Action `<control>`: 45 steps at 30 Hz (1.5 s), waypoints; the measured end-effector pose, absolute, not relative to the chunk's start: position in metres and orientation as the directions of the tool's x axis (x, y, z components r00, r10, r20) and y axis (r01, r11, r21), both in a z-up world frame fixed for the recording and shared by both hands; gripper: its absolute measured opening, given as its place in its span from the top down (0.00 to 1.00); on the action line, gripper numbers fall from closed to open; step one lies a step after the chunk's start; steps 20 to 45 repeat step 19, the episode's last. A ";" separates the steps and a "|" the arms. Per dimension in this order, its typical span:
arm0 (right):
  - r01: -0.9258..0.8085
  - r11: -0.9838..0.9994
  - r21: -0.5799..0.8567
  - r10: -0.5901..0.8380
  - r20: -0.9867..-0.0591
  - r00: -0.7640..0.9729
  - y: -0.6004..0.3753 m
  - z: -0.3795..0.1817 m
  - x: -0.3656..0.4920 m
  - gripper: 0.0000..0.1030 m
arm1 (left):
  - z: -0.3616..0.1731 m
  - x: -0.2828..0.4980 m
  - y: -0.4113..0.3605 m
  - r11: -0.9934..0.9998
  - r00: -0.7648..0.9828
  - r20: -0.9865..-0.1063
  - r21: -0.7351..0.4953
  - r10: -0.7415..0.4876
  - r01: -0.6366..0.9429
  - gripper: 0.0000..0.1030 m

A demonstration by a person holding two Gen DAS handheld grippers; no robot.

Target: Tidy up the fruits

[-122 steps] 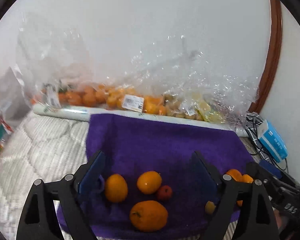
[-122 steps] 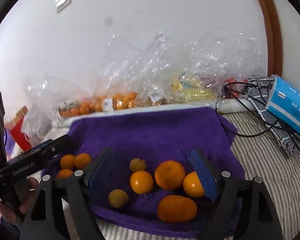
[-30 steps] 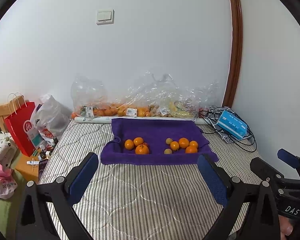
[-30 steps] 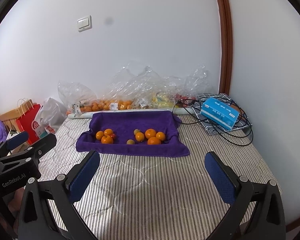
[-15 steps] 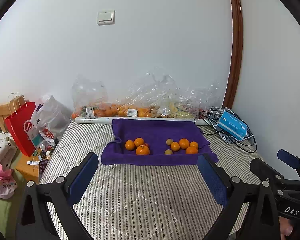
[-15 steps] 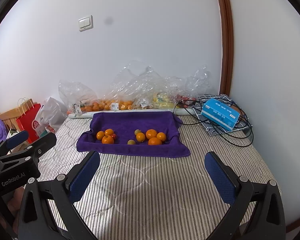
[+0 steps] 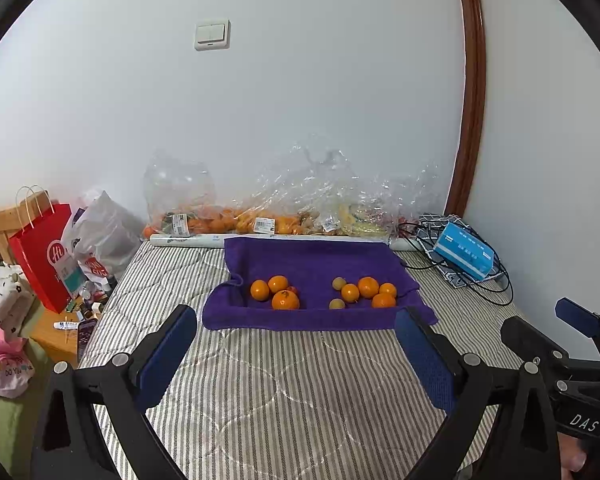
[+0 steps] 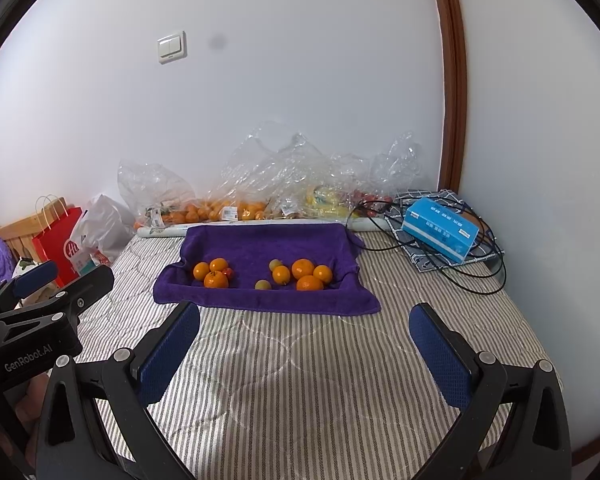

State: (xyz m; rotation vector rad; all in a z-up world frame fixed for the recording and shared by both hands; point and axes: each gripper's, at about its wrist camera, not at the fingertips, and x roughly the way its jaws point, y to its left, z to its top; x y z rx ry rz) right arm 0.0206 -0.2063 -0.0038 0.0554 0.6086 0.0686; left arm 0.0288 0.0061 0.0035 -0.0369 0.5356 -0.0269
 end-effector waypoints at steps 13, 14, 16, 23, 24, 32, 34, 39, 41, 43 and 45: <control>-0.055 0.996 0.071 0.085 -0.560 0.824 -0.208 -0.001 0.016 0.00 | 0.005 0.029 0.006 0.999 0.861 -0.508 -0.044 -0.038 0.018 0.03; -0.056 0.996 0.070 0.086 -0.560 0.824 -0.208 -0.001 0.017 0.00 | 0.005 0.029 0.006 0.999 0.861 -0.508 -0.044 -0.039 0.019 0.03; -0.057 0.996 0.069 0.086 -0.560 0.824 -0.208 -0.001 0.016 0.00 | 0.005 0.029 0.007 0.999 0.860 -0.508 -0.046 -0.041 0.020 0.03; -0.056 0.996 0.071 0.086 -0.559 0.824 -0.207 0.000 0.016 0.00 | 0.005 0.028 0.006 0.999 0.861 -0.507 -0.046 -0.046 0.026 0.03; -0.056 0.996 0.071 0.086 -0.559 0.824 -0.207 0.000 0.016 0.00 | 0.005 0.028 0.006 0.999 0.861 -0.507 -0.046 -0.046 0.026 0.03; -0.056 0.996 0.071 0.086 -0.559 0.824 -0.207 0.000 0.016 0.00 | 0.005 0.028 0.006 0.999 0.861 -0.507 -0.046 -0.046 0.026 0.03; -0.056 0.996 0.071 0.086 -0.559 0.824 -0.207 0.000 0.016 0.00 | 0.005 0.028 0.006 0.999 0.861 -0.507 -0.046 -0.046 0.026 0.03; -0.056 0.996 0.071 0.086 -0.559 0.824 -0.207 0.000 0.016 0.00 | 0.005 0.028 0.006 0.999 0.861 -0.507 -0.046 -0.046 0.026 0.03; -0.056 0.996 0.071 0.086 -0.559 0.824 -0.207 0.000 0.016 0.00 | 0.005 0.028 0.006 0.999 0.861 -0.507 -0.046 -0.046 0.026 0.03; -0.056 0.996 0.071 0.086 -0.559 0.824 -0.207 0.000 0.016 0.00 | 0.005 0.028 0.006 0.999 0.861 -0.507 -0.046 -0.046 0.026 0.03; -0.056 0.996 0.071 0.086 -0.559 0.824 -0.207 0.000 0.016 0.00 | 0.005 0.028 0.006 0.999 0.861 -0.507 -0.046 -0.046 0.026 0.03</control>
